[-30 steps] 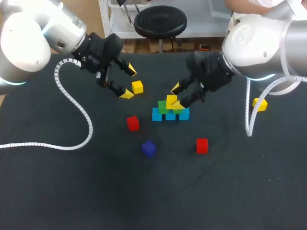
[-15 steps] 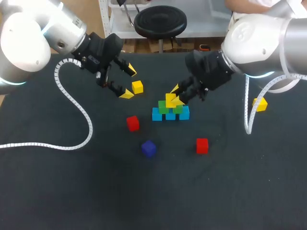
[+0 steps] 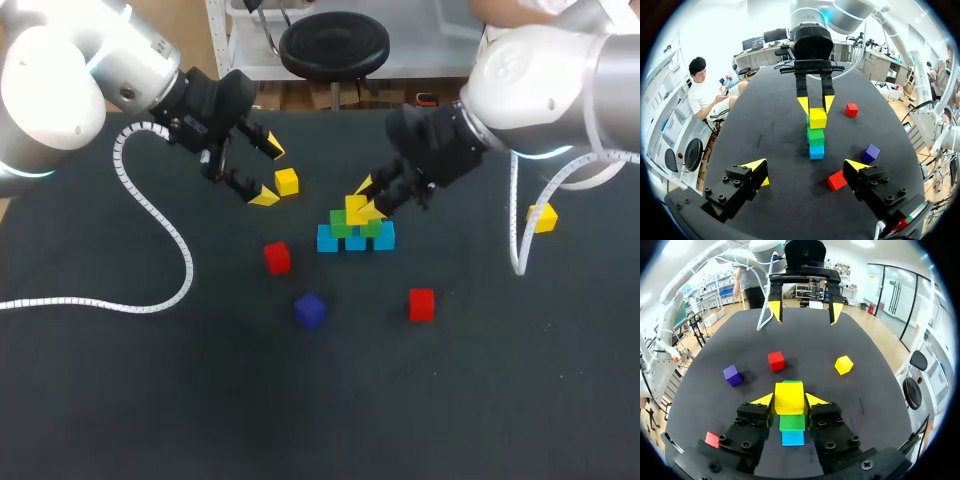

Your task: Place the blue cubes, place green cubes on the blue cubes, place the yellow cubes on the green cubes, then place the red cubes on the yellow cubes, and place purple cube on the red cubes.

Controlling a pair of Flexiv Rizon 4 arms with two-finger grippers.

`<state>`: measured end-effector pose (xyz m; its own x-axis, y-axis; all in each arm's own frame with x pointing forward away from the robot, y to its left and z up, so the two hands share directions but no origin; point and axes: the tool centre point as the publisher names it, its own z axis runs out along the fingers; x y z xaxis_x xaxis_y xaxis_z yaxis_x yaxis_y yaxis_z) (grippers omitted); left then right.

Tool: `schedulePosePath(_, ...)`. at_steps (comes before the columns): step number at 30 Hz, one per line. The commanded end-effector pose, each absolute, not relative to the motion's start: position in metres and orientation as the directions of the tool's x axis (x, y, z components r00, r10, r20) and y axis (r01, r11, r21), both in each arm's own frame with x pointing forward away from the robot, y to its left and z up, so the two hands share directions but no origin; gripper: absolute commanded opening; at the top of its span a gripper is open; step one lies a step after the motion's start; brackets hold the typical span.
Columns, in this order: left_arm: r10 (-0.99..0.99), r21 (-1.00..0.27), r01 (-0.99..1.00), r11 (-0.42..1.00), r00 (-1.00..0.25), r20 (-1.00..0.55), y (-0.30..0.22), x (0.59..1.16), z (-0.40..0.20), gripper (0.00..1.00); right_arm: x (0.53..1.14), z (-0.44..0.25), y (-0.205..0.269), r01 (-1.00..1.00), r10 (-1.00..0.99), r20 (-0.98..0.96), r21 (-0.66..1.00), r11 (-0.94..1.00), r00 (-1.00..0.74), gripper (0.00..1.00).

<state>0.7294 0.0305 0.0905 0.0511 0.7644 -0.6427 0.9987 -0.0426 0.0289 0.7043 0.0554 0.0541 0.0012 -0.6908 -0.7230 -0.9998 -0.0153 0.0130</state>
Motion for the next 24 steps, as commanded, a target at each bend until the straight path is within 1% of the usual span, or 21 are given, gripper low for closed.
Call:
schedulePosePath(1,0.765,0.029,0.999,-0.044,0.052,-0.642,0.0307,0.7301,0.0904,1.0,0.7099,0.0552,0.0573,-1.0,-0.695,-0.719,0.011,-0.025,0.009,0.0)
schedulePosePath(24,0.765,0.029,0.999,-0.044,0.052,-0.642,0.0307,0.7301,0.0904,1.0,0.7095,0.0549,0.0567,-1.0,-0.707,-0.707,0.002,-0.031,0.021,0.0)
